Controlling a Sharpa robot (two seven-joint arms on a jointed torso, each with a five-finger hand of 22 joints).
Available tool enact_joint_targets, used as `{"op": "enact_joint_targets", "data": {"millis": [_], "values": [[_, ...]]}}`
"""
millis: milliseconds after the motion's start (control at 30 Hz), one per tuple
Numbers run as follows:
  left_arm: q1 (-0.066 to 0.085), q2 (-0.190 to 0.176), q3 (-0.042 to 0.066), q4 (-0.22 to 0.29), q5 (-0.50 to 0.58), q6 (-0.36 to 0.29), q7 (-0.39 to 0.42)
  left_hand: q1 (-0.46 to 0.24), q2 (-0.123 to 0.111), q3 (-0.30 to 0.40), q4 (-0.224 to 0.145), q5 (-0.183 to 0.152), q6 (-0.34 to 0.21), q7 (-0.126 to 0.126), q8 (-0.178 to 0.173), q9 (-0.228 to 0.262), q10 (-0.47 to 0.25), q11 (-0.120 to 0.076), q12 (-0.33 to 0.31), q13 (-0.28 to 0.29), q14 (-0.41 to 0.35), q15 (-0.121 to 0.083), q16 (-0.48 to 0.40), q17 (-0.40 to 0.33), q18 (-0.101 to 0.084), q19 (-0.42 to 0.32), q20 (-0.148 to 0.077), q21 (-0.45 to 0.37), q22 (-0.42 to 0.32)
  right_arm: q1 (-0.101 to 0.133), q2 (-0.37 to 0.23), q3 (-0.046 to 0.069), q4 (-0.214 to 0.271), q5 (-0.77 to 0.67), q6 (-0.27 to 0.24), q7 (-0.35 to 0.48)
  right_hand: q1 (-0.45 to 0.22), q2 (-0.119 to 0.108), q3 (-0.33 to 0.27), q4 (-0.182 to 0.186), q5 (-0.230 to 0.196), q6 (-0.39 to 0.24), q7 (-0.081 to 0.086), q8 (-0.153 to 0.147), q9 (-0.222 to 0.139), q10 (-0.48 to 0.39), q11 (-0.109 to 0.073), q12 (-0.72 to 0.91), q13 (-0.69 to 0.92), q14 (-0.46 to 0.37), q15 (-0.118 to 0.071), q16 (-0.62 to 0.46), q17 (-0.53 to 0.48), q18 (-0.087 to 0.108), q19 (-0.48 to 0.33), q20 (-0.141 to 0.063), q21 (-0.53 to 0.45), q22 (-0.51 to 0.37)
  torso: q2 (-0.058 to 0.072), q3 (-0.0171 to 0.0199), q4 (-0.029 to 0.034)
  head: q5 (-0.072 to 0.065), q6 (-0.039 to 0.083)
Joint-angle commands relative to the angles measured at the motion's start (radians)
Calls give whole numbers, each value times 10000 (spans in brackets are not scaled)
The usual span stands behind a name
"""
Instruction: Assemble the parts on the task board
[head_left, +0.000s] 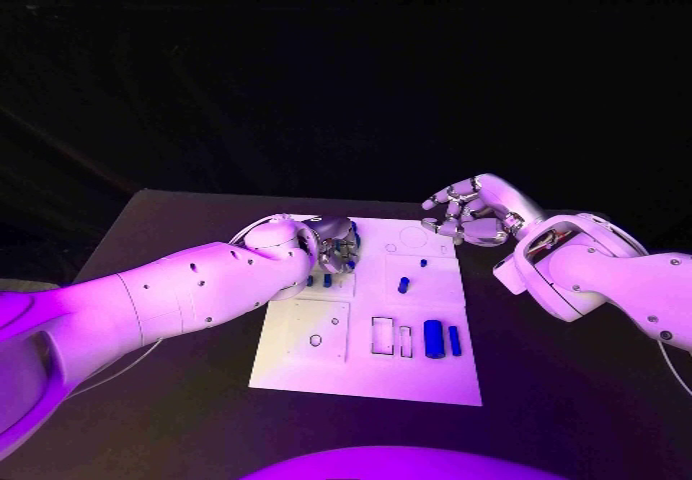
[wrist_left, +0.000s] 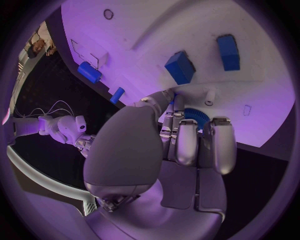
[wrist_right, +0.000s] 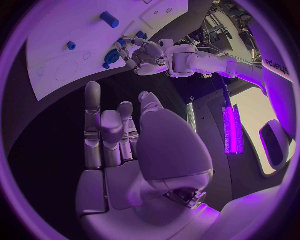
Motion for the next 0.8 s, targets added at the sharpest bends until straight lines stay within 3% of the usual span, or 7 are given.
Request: {"op": "enact_joint_targets", "data": {"millis": [33,233,467,800], "values": [[-59,34,-44,-10,99,124,13,37,126,133,-62,-24,138,3,23,9,113,-2,-83,21,159,-60,42,10,-139,149,-75,51,1331,-4,1,2,18,-67,92,27,-30,-31,67,3,58,83,12,56,15,-18,-23,-56,-10,-65,16,-51,-17,128,-58,-29,-64,-13,1,-7,2,-9,9],[-60,12,-22,-1,101,-223,65,98,136,472,-413,-90,382,20,-50,-58,411,-6,-287,24,170,-64,86,32,-161,195,-94,127,1414,-3,9,2,2,-68,80,40,-28,-28,80,1,70,85,10,63,16,5,-26,-43,-7,-58,12,-56,-11,129,-53,-31,-76,-18,3,-18,-5,-22,37],[-60,-213,38,250,287,-555,139,-133,-45,680,-655,-83,594,4,-161,-141,667,-25,-516,49,171,-89,68,-60,-173,225,-106,175,1468,1,3,2,-55,-121,59,14,-28,-28,80,1,70,85,10,63,16,5,-26,-43,-7,-58,12,-56,-11,129,-53,-31,-76,-18,-13,-10,12,-7,84],[-59,-838,344,897,660,-956,143,-249,-117,745,-707,-55,654,10,-215,-177,741,-33,-611,59,154,-92,22,-161,-170,216,-112,166,1462,5,-29,3,-221,-100,38,-5,-33,-28,82,3,74,85,10,65,16,-1,-26,-59,-29,-62,11,-75,-29,129,-51,-32,-81,-20,-38,-4,39,32,138]]}}
